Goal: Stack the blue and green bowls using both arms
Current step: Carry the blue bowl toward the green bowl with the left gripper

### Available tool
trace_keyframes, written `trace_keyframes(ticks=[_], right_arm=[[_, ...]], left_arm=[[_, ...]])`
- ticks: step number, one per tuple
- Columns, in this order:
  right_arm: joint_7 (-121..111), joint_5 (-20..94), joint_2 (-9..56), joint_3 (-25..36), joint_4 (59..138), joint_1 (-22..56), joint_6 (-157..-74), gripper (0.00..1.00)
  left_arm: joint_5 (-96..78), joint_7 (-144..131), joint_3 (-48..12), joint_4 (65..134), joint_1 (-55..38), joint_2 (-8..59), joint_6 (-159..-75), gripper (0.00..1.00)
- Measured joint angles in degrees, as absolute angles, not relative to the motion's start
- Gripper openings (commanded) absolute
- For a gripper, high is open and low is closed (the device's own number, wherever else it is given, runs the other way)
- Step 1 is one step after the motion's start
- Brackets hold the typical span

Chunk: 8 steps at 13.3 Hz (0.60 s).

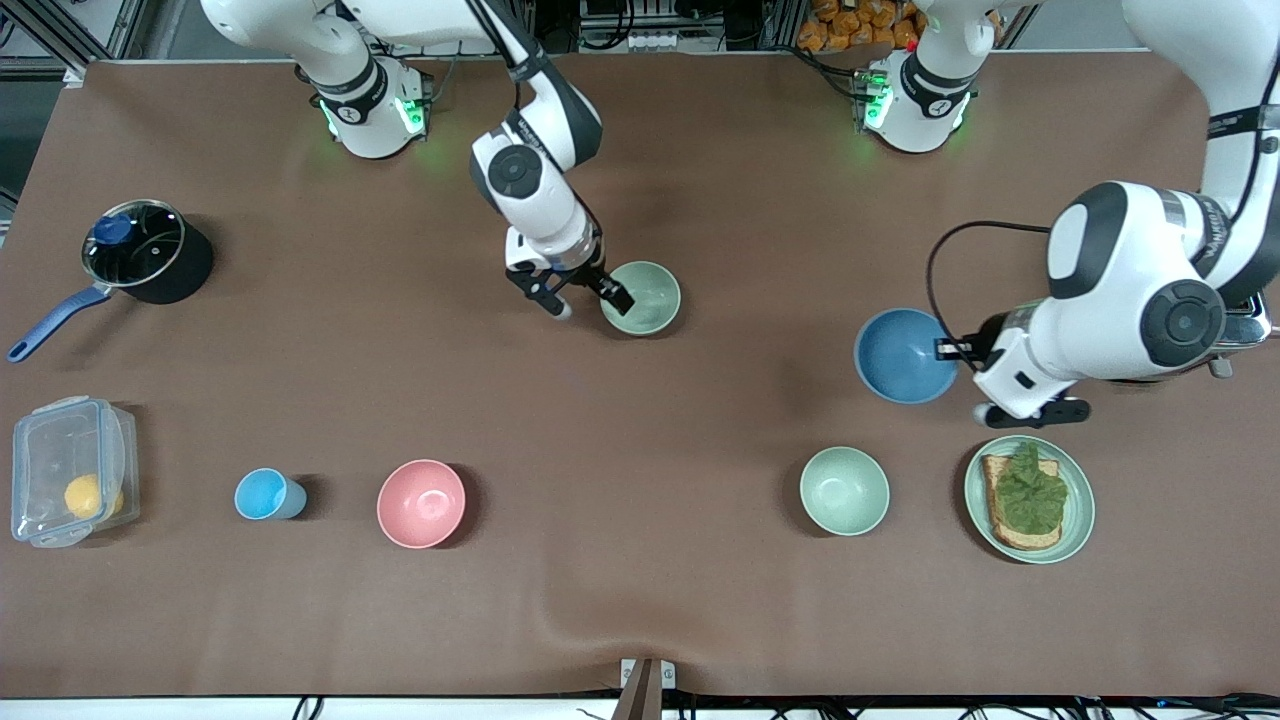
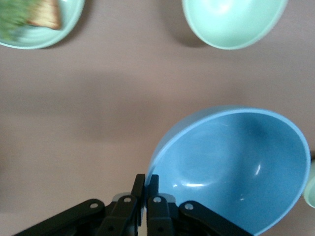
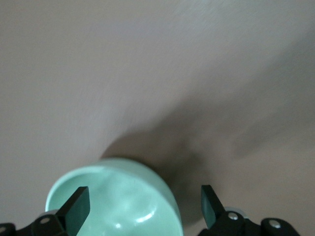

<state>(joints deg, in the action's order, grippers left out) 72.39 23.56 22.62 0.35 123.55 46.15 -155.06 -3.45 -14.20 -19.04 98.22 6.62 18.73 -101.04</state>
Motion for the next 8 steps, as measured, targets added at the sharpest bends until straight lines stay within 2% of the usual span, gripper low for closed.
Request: trace_keyframes(ticks=[5, 8], right_arm=[[72.3, 32.8, 22.9, 0.5, 121.8, 38.5, -147.8, 1.0], [72.0, 40.2, 25.8, -0.1, 120.3, 38.5, -147.3, 1.0]], left_arm=[[-4.6, -17.2, -24.0, 100.2, 6.5, 18.8, -101.1, 0.0], [-4.7, -22.1, -27.3, 102.1, 6.5, 18.8, -102.1, 0.0]])
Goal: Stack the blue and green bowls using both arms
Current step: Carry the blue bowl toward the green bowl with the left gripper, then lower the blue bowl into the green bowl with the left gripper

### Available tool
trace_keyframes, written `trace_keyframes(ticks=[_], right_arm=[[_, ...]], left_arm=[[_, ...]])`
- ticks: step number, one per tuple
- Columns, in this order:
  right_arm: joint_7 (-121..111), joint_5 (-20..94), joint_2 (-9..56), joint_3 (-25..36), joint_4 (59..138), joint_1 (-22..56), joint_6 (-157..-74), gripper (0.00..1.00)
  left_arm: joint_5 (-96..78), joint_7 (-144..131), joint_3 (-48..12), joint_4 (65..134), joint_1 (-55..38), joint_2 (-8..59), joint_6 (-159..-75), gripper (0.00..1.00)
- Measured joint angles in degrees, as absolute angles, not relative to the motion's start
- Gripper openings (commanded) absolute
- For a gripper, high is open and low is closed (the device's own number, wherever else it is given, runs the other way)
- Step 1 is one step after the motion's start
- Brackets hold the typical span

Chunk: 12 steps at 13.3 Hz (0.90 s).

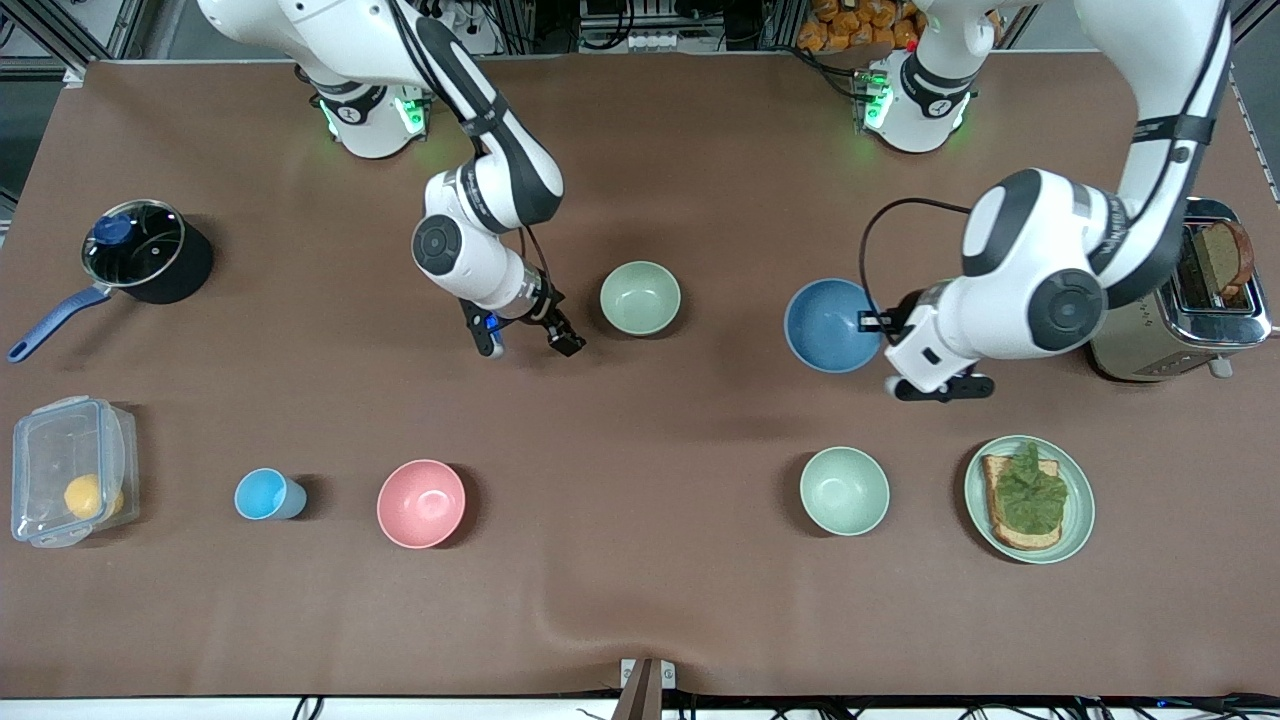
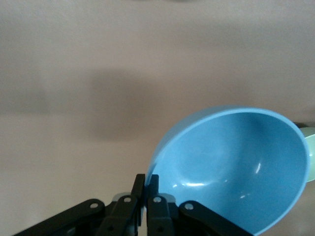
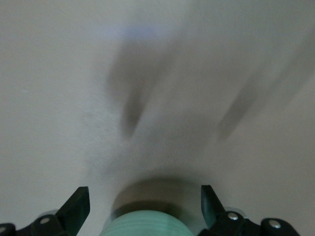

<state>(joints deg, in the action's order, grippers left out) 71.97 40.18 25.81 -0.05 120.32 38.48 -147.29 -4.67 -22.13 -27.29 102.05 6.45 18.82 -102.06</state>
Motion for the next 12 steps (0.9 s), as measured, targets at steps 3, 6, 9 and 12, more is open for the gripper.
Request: trace_keyframes(ticks=[3, 6, 9, 12], right_arm=[[69.4, 47.4, 31.1, -1.2, 117.1, 39.8, -147.8, 1.0], [66.1, 50.7, 32.9, -1.2, 115.8, 40.0, -147.8, 1.0], [65.9, 50.8, 32.9, -1.2, 115.5, 39.9, -147.7, 1.0], [65.9, 50.9, 32.9, -1.1, 115.3, 39.7, -147.1, 1.0]], left_arm=[[-4.7, -31.8, -32.5, 102.9, 5.4, 19.1, -105.2, 0.0], [-4.7, -38.4, -33.3, 105.4, 1.2, 19.5, -109.8, 0.0], [-4.7, -42.9, -33.3, 106.2, -1.6, 20.6, -112.5, 0.0], [-4.7, -46.8, -33.3, 106.3, -4.4, 21.8, -115.2, 0.0]])
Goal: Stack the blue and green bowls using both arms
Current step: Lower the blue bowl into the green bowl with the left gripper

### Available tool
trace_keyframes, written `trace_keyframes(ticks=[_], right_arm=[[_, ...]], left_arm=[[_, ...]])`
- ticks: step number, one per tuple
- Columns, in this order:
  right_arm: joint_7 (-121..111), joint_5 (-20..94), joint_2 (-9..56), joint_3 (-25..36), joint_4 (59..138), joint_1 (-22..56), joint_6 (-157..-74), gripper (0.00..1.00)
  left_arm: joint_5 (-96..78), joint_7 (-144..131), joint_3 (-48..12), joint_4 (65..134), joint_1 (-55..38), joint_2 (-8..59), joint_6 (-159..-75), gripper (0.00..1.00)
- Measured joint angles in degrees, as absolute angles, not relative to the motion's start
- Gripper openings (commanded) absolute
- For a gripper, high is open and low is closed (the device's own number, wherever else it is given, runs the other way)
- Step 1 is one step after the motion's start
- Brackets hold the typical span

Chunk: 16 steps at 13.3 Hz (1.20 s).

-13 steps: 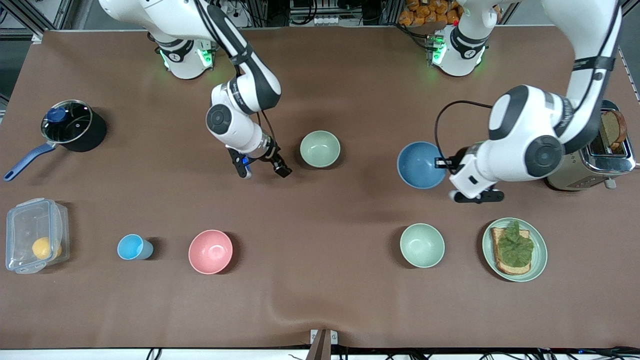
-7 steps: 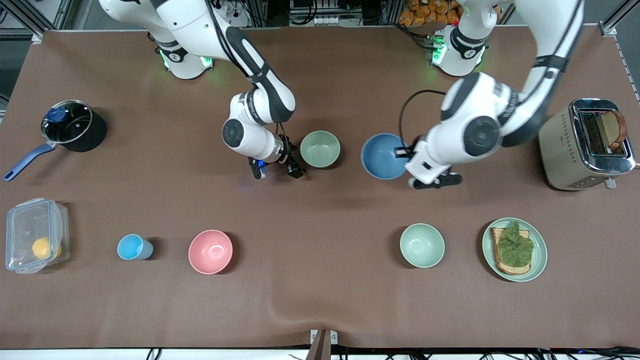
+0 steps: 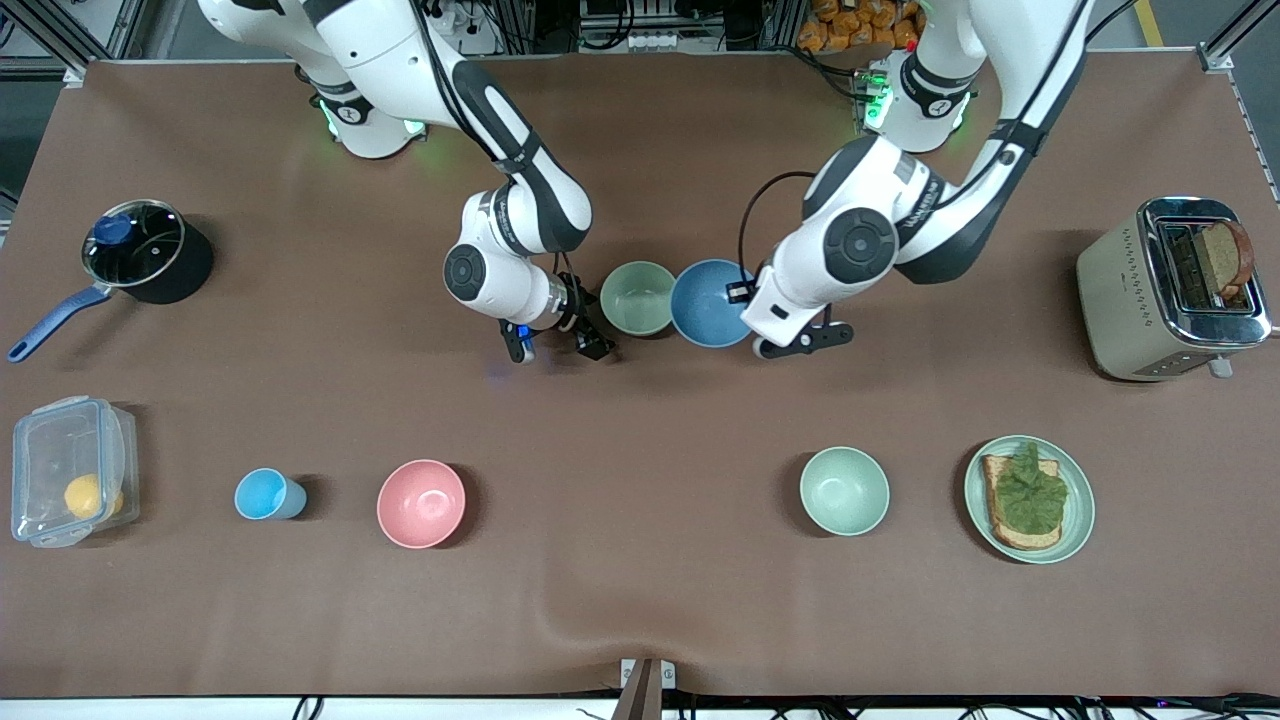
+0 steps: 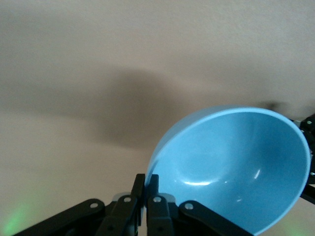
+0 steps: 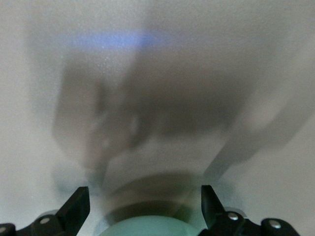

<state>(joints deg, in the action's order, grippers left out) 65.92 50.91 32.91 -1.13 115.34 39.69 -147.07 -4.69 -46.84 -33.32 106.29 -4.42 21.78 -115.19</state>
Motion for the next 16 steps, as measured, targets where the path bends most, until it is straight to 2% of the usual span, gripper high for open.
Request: trace_keyframes(ticks=[8, 12, 16], right_arm=[[64.8, 51.2, 32.9, -0.9, 115.0, 37.9, -144.3, 1.0], [64.6, 51.4, 32.9, -0.9, 114.9, 37.9, -144.2, 1.0], [64.6, 51.4, 32.9, -0.9, 114.8, 37.9, -144.2, 1.0]], left_arm=[[-4.7, -55.6, -33.3, 106.7, -12.7, 25.6, -125.0, 0.0], [-4.7, -55.6, -33.3, 110.1, -14.5, 26.7, -130.9, 0.0], [-4.5, -55.6, -33.2, 111.6, -14.5, 27.3, -133.0, 0.0]])
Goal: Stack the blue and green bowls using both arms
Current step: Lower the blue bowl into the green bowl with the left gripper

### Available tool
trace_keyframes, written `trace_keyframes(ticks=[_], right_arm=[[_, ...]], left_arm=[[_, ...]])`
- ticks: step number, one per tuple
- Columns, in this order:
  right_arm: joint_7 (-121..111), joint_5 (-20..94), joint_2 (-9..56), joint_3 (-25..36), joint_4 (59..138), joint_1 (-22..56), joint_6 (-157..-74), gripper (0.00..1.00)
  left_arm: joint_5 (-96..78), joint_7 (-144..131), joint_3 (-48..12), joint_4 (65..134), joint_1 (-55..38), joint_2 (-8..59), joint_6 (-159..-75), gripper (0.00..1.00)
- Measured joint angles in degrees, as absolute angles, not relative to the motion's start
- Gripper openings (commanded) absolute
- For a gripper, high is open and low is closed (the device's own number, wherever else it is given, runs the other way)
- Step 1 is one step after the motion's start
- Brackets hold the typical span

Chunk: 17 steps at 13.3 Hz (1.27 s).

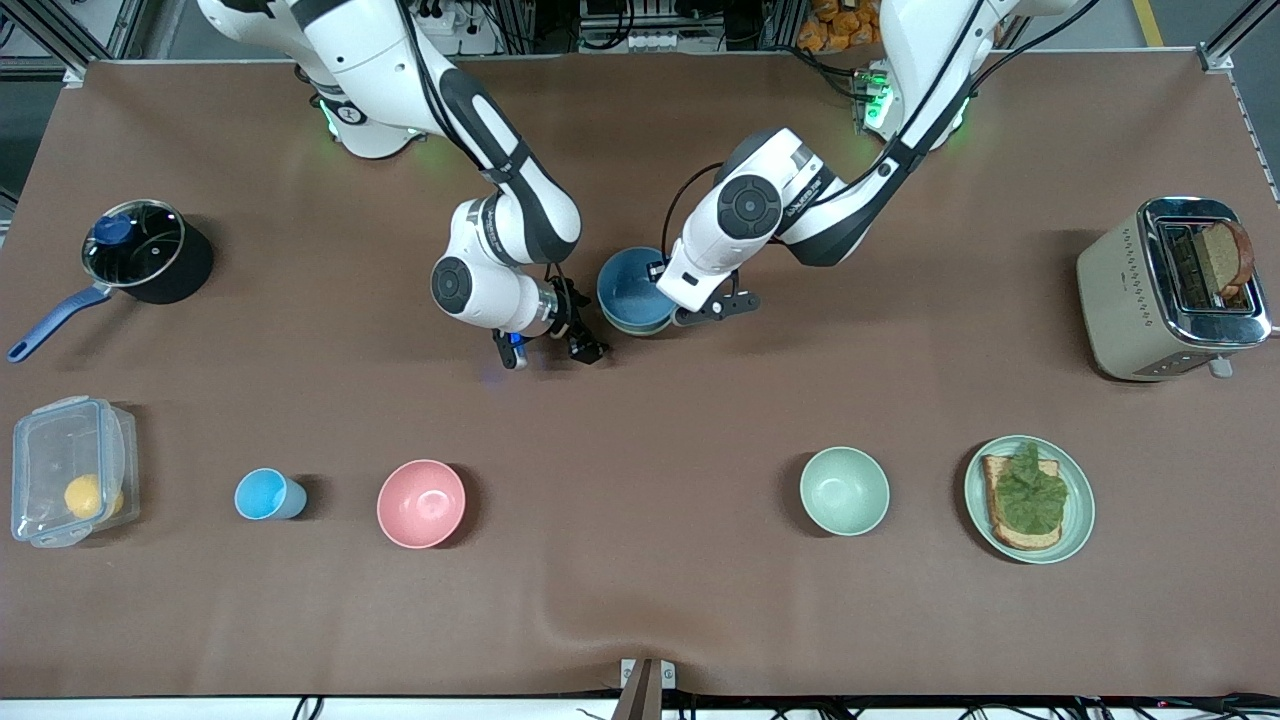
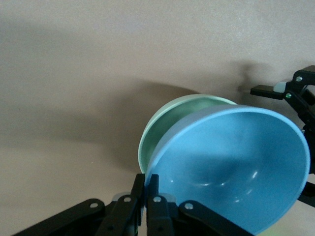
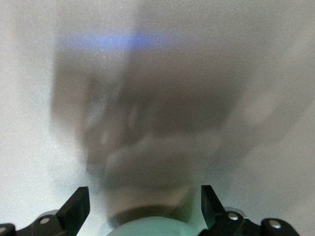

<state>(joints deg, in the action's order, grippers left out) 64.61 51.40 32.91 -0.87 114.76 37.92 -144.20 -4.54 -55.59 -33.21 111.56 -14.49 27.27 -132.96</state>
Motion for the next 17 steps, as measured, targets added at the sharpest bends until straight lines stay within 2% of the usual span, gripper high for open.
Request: trace_keyframes(ticks=[7, 14, 16, 17], right_arm=[[63.6, 51.4, 32.9, -0.9, 114.7, 37.9, -144.1, 1.0], [63.6, 51.4, 32.9, -0.9, 114.6, 37.9, -144.1, 1.0], [63.6, 51.4, 32.9, -0.9, 114.6, 37.9, -144.1, 1.0], [63.6, 51.4, 32.9, -0.9, 114.6, 37.9, -144.1, 1.0]], left_arm=[[-3.9, -55.6, -33.2, 112.5, -14.6, 29.7, -137.2, 0.0], [-3.9, -55.6, -33.1, 112.5, -15.0, 30.4, -137.4, 0.02], [-3.9, -55.6, -33.1, 112.6, -15.1, 30.4, -137.4, 0.36], [-3.9, -55.6, -33.1, 112.6, -15.1, 30.5, -137.4, 0.63]])
